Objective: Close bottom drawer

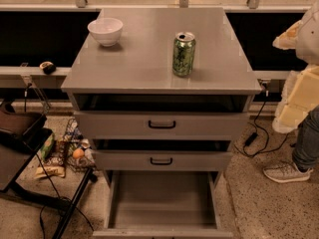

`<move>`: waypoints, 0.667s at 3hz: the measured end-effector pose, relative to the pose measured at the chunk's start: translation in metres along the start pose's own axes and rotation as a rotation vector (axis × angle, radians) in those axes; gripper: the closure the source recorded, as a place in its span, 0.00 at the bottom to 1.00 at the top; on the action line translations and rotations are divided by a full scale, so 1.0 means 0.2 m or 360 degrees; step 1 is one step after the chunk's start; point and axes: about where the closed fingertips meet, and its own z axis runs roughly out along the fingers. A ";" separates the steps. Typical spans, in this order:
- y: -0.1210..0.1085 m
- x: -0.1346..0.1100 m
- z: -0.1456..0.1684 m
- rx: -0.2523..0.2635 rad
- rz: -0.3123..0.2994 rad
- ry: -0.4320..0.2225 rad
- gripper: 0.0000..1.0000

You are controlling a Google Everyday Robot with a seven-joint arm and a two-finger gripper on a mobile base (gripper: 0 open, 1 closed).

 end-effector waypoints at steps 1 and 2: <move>0.00 0.00 0.00 0.0001 0.0000 0.0000 0.00; -0.02 0.00 -0.04 0.0039 0.0011 0.0021 0.00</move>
Offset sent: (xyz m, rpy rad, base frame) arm 0.0035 -0.0069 0.0122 -0.0342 -0.0219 -0.0350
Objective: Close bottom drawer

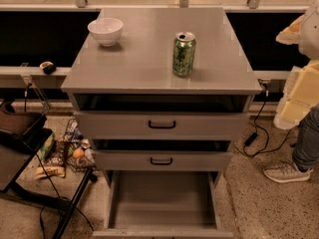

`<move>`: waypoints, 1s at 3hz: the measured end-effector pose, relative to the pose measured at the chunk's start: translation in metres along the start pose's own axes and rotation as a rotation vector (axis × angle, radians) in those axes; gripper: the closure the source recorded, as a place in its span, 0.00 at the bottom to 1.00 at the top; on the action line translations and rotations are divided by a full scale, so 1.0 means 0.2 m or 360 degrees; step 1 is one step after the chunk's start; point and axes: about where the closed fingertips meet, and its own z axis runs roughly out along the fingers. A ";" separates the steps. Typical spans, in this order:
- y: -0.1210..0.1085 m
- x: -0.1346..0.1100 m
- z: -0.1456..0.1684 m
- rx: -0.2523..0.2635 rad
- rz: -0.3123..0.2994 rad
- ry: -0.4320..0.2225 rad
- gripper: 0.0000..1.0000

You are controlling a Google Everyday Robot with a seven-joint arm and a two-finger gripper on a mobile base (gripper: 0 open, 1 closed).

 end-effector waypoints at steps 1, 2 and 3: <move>0.06 -0.01 0.07 0.0051 0.0033 0.0016 0.00; 0.18 0.04 0.29 0.0093 0.0060 0.0042 0.00; 0.41 0.23 0.78 -0.0027 0.0139 0.0174 0.00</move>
Offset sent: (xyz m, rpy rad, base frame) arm -0.0468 0.0031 -0.2175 -0.0825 0.0903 -0.0981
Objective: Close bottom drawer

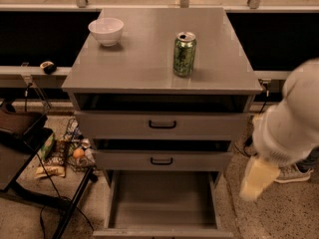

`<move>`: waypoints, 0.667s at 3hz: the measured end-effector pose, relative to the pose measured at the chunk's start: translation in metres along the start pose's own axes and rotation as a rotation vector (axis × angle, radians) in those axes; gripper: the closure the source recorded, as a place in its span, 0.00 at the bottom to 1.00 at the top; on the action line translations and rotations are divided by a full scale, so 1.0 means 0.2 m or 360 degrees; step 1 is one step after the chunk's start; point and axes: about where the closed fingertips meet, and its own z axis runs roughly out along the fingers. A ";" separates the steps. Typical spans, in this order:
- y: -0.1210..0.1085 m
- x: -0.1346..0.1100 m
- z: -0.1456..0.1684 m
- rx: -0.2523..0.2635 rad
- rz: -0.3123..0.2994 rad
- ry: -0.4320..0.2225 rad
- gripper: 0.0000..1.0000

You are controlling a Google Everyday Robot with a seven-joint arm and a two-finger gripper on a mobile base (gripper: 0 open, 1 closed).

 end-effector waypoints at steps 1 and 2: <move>0.22 0.20 0.43 -0.0183 0.0064 0.0121 0.00; 0.39 0.33 0.76 -0.0322 0.0140 0.0169 0.00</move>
Offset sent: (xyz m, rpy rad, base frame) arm -0.0612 -0.0446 -0.2646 0.0215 0.3304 -0.1428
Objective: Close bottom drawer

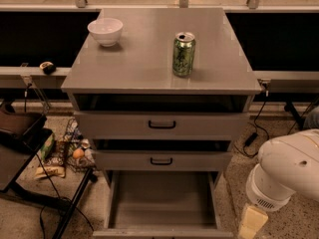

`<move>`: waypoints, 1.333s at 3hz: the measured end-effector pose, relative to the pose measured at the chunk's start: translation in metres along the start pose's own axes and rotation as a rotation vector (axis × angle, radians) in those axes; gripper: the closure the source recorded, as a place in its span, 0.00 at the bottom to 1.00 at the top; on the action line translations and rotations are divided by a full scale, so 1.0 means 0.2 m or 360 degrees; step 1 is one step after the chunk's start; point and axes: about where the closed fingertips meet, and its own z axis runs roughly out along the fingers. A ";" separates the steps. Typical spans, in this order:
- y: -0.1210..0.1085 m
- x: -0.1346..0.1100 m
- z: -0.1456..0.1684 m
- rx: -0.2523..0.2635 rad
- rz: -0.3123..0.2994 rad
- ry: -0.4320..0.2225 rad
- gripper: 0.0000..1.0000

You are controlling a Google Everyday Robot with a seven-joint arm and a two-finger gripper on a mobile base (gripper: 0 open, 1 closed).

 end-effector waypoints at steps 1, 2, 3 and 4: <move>0.00 0.00 0.00 0.0000 0.0000 0.0000 0.00; 0.03 -0.04 0.17 -0.0084 0.0017 -0.0042 0.00; 0.12 -0.10 0.54 -0.0238 0.0021 -0.0055 0.00; 0.18 -0.15 0.94 -0.0376 0.0037 -0.0078 0.00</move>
Offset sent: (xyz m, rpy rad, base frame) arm 0.0041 0.0260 -0.0910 0.1343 0.0992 -0.0193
